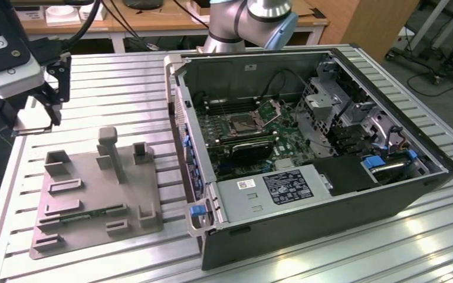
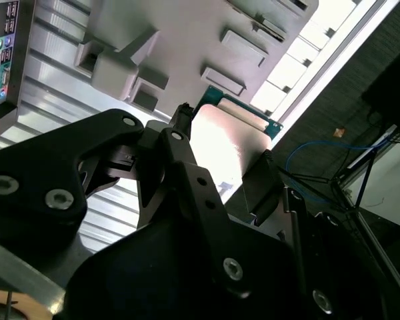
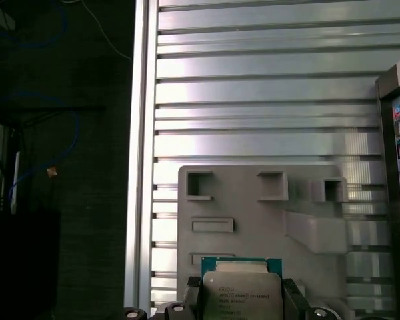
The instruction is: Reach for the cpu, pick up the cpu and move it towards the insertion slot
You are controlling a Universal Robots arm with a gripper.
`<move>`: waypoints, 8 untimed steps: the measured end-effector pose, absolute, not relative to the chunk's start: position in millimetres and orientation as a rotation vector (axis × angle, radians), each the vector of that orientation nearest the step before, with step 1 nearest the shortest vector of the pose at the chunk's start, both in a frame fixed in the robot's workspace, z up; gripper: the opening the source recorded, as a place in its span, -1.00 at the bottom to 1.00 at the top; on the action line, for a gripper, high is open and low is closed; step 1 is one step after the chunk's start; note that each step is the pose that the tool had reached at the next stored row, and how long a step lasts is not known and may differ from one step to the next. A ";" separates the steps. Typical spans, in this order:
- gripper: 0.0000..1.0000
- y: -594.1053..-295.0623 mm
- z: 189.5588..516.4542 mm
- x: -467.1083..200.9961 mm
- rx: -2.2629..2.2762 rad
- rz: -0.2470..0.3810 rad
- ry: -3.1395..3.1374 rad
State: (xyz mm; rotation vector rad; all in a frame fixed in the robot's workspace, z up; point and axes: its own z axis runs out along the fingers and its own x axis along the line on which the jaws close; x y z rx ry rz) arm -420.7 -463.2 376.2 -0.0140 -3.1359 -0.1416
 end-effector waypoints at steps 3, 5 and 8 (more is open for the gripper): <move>0.08 -463.2 376.3 -418.8 -0.014 -0.141 -3.136; 0.08 -463.2 376.3 -417.1 -0.014 -0.141 -3.136; 0.08 -463.2 376.3 -414.2 -0.014 -0.141 -3.136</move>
